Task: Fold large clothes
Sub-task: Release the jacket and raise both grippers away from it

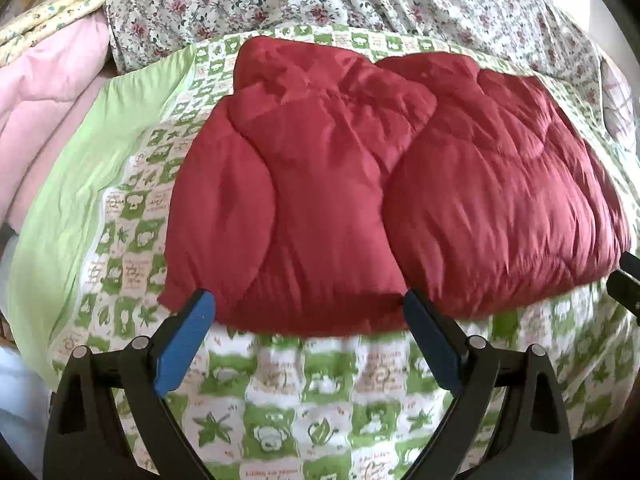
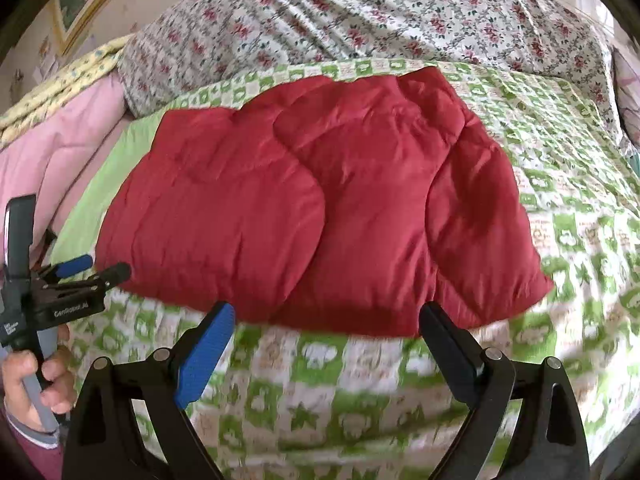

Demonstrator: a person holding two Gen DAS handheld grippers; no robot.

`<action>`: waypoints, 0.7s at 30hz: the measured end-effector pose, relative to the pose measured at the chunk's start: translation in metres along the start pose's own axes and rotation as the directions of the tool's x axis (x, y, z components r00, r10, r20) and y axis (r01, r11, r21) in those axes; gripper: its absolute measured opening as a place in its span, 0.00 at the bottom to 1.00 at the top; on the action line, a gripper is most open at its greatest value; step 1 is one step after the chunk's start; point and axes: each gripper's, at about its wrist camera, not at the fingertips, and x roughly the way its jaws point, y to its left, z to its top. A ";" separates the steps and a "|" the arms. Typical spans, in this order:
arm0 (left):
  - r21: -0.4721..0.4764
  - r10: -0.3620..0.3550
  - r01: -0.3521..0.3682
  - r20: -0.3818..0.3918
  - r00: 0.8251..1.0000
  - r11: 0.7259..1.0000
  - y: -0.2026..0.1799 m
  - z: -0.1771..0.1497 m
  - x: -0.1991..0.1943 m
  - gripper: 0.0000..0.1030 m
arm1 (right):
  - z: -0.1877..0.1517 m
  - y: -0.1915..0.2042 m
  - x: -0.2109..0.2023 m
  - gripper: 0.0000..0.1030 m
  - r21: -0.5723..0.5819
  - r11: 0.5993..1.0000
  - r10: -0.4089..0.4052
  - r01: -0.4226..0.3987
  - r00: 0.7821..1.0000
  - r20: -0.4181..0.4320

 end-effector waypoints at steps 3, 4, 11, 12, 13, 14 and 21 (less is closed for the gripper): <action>0.021 0.022 -0.022 0.006 1.000 1.000 -0.002 -0.008 -0.005 0.93 | -0.009 0.003 -0.008 0.92 -0.009 1.000 -0.002 0.002 1.000 -0.001; 0.023 0.023 -0.023 0.004 1.000 0.999 -0.002 -0.011 -0.006 0.93 | -0.011 0.003 -0.010 0.92 -0.010 1.000 0.002 -0.002 1.000 -0.005; 0.060 0.041 -0.041 -0.005 0.999 0.997 -0.004 -0.023 -0.014 0.93 | -0.023 0.014 -0.013 0.92 -0.045 0.999 0.011 -0.013 0.999 -0.052; 0.068 0.047 -0.047 -0.004 0.999 0.997 -0.005 -0.025 -0.016 0.93 | -0.024 0.016 -0.013 0.92 -0.056 0.998 0.009 -0.013 0.998 -0.061; 0.072 0.047 -0.047 -0.003 0.999 0.996 -0.005 -0.026 -0.017 0.93 | -0.025 0.020 -0.012 0.92 -0.076 0.997 0.005 -0.010 0.997 -0.073; 0.079 0.048 -0.048 -0.004 0.999 0.996 -0.005 -0.027 -0.019 0.93 | -0.026 0.022 -0.012 0.92 -0.088 0.996 0.002 -0.009 0.997 -0.079; 0.112 0.048 -0.053 0.051 0.998 0.992 -0.002 -0.020 -0.052 0.95 | -0.021 0.038 -0.031 0.94 -0.178 0.984 -0.015 -0.001 0.996 -0.088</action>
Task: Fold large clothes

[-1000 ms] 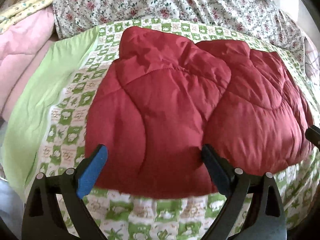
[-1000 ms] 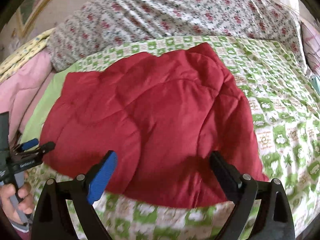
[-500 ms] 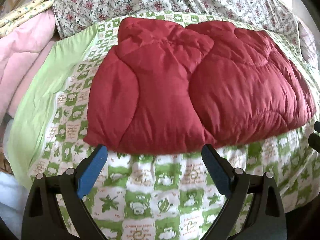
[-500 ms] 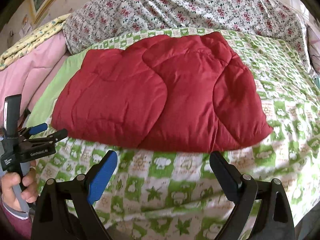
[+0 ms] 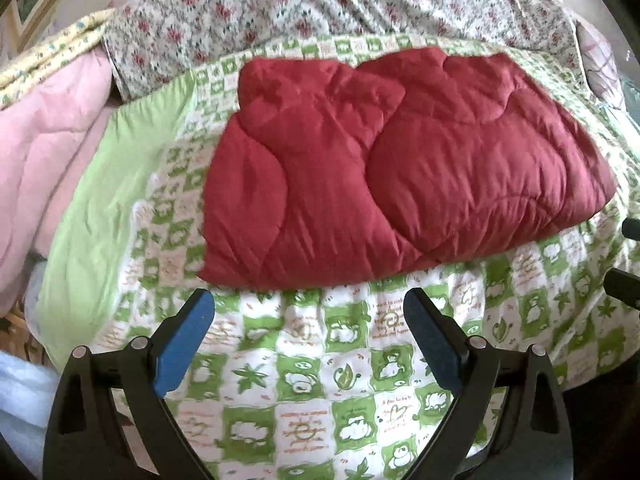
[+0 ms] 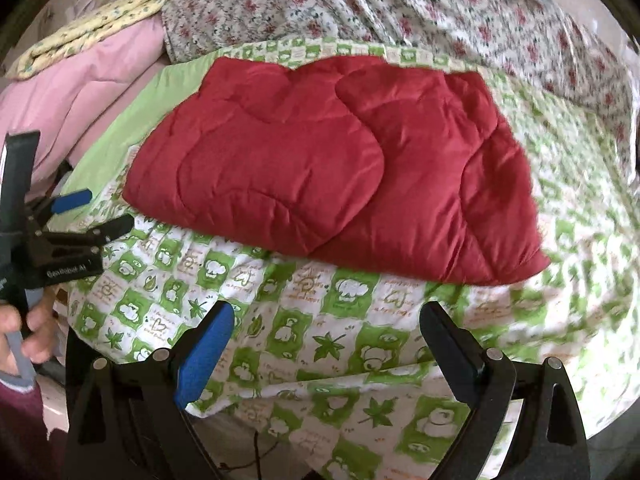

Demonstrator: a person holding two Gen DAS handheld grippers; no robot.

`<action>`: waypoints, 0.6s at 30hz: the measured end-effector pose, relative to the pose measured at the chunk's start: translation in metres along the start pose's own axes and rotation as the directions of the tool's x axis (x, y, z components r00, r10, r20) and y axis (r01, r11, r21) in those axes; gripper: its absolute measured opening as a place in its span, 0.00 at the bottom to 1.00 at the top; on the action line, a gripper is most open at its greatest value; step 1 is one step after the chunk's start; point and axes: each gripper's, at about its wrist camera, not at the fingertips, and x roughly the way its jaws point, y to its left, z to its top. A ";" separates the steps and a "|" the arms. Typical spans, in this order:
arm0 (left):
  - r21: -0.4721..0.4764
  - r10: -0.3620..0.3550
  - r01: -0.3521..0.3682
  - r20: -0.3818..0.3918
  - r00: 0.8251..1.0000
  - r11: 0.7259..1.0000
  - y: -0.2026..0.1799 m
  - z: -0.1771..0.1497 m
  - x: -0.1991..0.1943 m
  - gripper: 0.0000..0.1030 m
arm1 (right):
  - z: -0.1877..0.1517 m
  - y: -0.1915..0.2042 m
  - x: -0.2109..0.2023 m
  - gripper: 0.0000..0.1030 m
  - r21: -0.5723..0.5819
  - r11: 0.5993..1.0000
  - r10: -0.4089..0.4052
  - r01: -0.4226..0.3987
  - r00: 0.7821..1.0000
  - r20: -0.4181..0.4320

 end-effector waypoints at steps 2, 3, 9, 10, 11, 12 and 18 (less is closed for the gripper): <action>-0.005 0.001 -0.001 0.027 1.000 1.000 0.005 0.008 -0.009 0.98 | 0.007 0.000 -0.014 0.97 -0.016 1.000 -0.013 0.013 1.000 0.028; -0.009 0.006 -0.006 0.043 0.999 1.000 0.007 0.013 -0.014 1.00 | 0.010 -0.001 -0.018 0.99 -0.019 1.000 -0.016 0.017 0.999 0.040; 0.014 0.032 -0.033 0.044 0.999 0.999 0.002 0.033 -0.003 1.00 | 0.034 -0.009 -0.023 0.99 -0.004 1.000 -0.009 0.009 0.997 0.079; 0.017 0.031 -0.031 0.037 0.999 0.999 0.001 0.036 0.001 1.00 | 0.037 -0.010 -0.020 0.99 0.000 1.000 -0.012 0.012 0.997 0.075; 0.021 0.031 -0.031 0.033 0.999 0.999 -0.001 0.036 0.003 1.00 | 0.040 -0.011 -0.017 0.99 0.004 1.000 -0.010 0.010 0.997 0.070; 0.028 0.031 -0.032 0.029 0.999 0.999 -0.003 0.039 0.007 1.00 | 0.043 -0.011 -0.013 0.99 0.009 1.000 -0.004 0.004 0.998 0.063; 0.049 0.032 -0.032 0.015 0.999 0.998 -0.013 0.047 0.016 1.00 | 0.052 -0.017 0.005 0.99 0.034 0.999 0.016 -0.017 1.000 0.024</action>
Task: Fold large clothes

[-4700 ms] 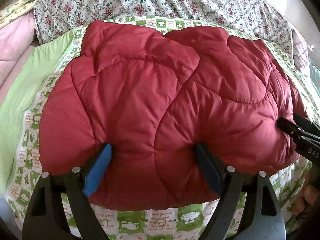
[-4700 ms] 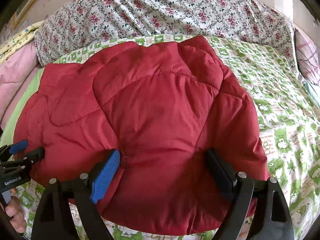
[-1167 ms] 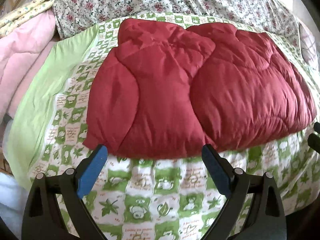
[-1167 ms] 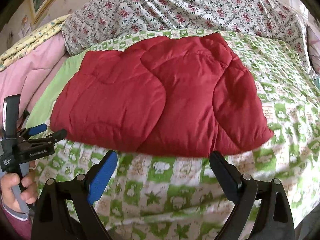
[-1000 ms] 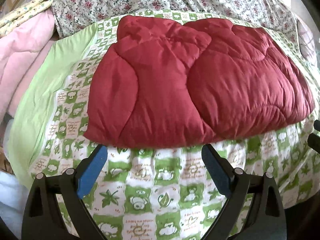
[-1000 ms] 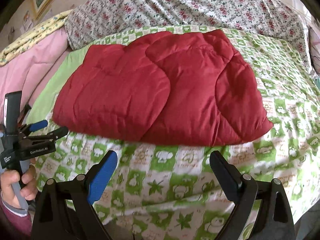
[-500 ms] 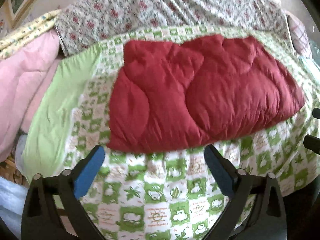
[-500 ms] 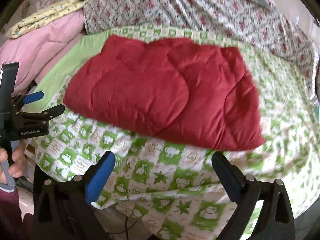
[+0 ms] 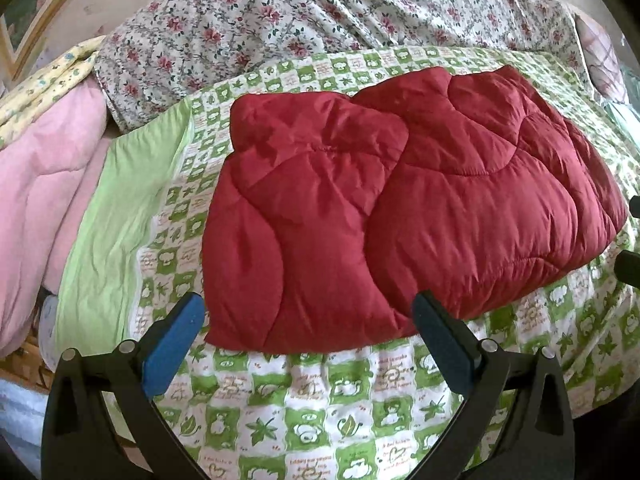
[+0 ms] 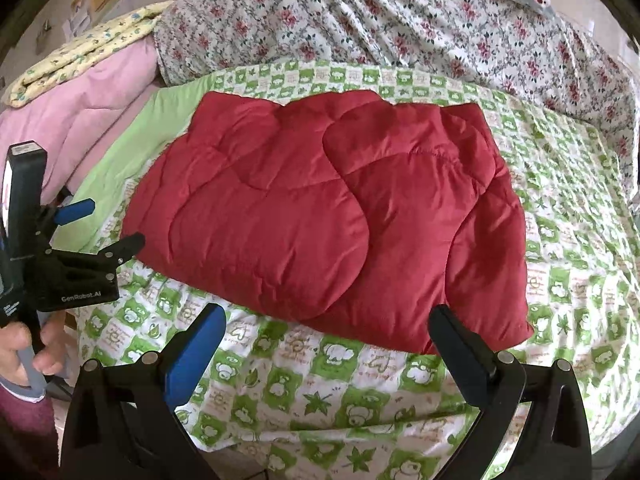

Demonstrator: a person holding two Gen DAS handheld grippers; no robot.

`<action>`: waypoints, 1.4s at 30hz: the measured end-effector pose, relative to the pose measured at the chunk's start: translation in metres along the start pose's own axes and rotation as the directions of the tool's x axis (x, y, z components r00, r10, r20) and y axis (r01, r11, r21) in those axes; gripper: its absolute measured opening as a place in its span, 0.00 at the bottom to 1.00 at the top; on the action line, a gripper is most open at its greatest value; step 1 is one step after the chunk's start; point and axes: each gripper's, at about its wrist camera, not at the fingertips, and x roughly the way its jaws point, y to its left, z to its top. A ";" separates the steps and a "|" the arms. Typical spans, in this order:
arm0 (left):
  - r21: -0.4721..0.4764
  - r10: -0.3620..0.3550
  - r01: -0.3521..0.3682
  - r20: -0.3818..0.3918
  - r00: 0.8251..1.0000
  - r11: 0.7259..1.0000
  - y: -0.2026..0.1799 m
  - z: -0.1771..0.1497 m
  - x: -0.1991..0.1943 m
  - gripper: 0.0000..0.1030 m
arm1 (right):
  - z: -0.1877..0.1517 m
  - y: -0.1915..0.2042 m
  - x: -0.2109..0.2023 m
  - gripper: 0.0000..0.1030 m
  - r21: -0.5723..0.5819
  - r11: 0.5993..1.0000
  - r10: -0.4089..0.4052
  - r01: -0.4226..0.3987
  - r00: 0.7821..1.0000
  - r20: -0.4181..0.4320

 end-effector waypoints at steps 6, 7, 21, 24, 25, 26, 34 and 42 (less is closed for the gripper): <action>-0.009 -0.010 0.010 -0.013 1.000 1.000 0.000 0.007 0.007 1.00 | 0.009 0.000 0.011 0.99 -0.002 1.000 0.003 -0.003 1.000 -0.023; -0.012 -0.012 0.012 -0.017 1.000 1.000 0.001 0.008 0.009 1.00 | 0.011 0.000 0.013 0.99 -0.005 1.000 0.004 -0.004 1.000 -0.025; -0.031 -0.023 0.022 -0.030 0.999 0.999 0.005 0.017 0.017 1.00 | 0.027 0.005 0.025 0.99 -0.036 0.999 0.005 -0.007 0.999 -0.039; -0.031 -0.023 0.022 -0.027 0.999 0.999 0.005 0.020 0.017 1.00 | 0.030 0.005 0.026 0.99 -0.036 0.999 0.003 -0.005 0.999 -0.041; -0.031 -0.024 0.024 -0.026 0.999 0.999 0.006 0.021 0.017 1.00 | 0.032 0.005 0.027 0.99 -0.036 0.999 0.003 -0.004 0.999 -0.041; -0.032 -0.026 0.025 -0.026 0.999 0.999 0.006 0.023 0.018 1.00 | 0.031 0.005 0.026 0.99 -0.036 0.999 0.001 -0.003 0.999 -0.041; -0.032 -0.027 0.026 -0.023 0.999 0.999 0.006 0.027 0.017 1.00 | 0.038 0.001 0.028 0.99 -0.036 0.999 -0.001 0.000 0.999 -0.044; -0.029 -0.023 0.023 -0.017 1.000 0.999 0.007 0.036 0.017 1.00 | 0.049 -0.001 0.027 0.99 -0.037 0.999 -0.005 0.004 0.999 -0.037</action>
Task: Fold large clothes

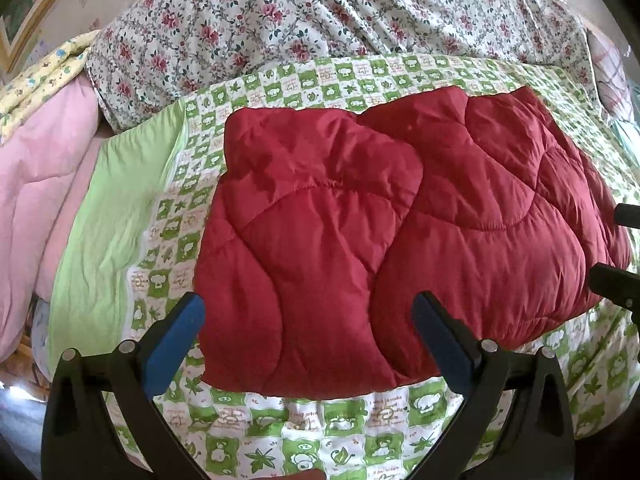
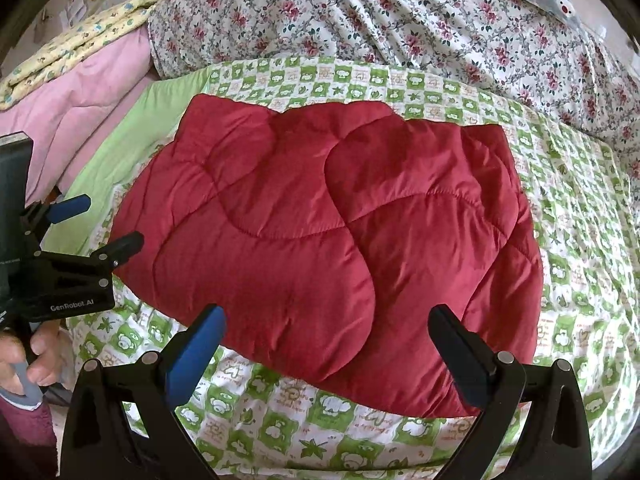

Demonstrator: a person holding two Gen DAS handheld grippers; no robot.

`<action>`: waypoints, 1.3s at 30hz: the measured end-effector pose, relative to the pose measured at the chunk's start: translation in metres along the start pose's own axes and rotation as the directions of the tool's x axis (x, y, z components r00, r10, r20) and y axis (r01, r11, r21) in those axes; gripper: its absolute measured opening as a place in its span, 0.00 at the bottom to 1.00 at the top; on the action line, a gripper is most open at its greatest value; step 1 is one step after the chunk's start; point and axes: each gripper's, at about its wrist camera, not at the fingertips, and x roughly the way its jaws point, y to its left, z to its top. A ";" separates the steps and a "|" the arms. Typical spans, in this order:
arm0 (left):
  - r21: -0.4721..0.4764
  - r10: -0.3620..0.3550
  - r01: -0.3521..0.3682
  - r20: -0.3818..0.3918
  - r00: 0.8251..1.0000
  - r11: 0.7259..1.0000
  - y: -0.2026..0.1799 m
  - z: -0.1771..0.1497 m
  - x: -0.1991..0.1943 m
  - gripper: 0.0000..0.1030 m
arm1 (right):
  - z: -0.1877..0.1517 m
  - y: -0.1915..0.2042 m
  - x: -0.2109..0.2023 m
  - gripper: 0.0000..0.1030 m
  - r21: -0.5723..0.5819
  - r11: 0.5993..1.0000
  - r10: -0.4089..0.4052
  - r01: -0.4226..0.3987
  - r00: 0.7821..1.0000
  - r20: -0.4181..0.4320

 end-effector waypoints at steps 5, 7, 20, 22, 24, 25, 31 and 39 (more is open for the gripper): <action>0.000 -0.002 0.002 -0.002 1.000 1.000 0.000 0.003 0.000 1.00 | 0.004 0.001 -0.001 0.99 -0.004 1.000 -0.006 0.006 1.000 0.001; 0.000 -0.002 0.002 0.001 1.000 1.000 0.000 0.002 0.000 1.00 | 0.005 0.001 -0.001 0.99 -0.004 1.000 -0.007 0.007 1.000 0.002; -0.001 -0.004 0.004 -0.002 1.000 1.000 0.000 0.006 0.001 1.00 | 0.008 0.003 -0.003 0.99 -0.012 1.000 -0.006 0.006 1.000 0.003; 0.000 -0.005 0.005 -0.002 1.000 1.000 0.000 0.006 0.002 1.00 | 0.009 0.004 -0.003 0.99 -0.014 1.000 -0.006 0.006 1.000 0.004; 0.000 -0.004 0.004 -0.003 1.000 1.000 0.000 0.006 0.002 1.00 | 0.009 0.004 -0.003 0.99 -0.014 1.000 -0.006 0.006 1.000 0.004; -0.001 -0.005 0.005 -0.003 1.000 1.000 0.000 0.006 0.002 1.00 | 0.010 0.004 -0.003 0.99 -0.015 1.000 -0.006 0.006 1.000 0.004; 0.000 -0.004 0.004 -0.002 1.000 1.000 0.000 0.007 0.002 1.00 | 0.010 0.004 -0.003 0.99 -0.014 1.000 -0.006 0.006 1.000 0.005; 0.010 -0.005 0.005 0.004 1.000 1.000 -0.001 0.009 0.001 1.00 | 0.013 0.005 -0.008 0.99 -0.016 1.000 -0.005 0.005 1.000 0.015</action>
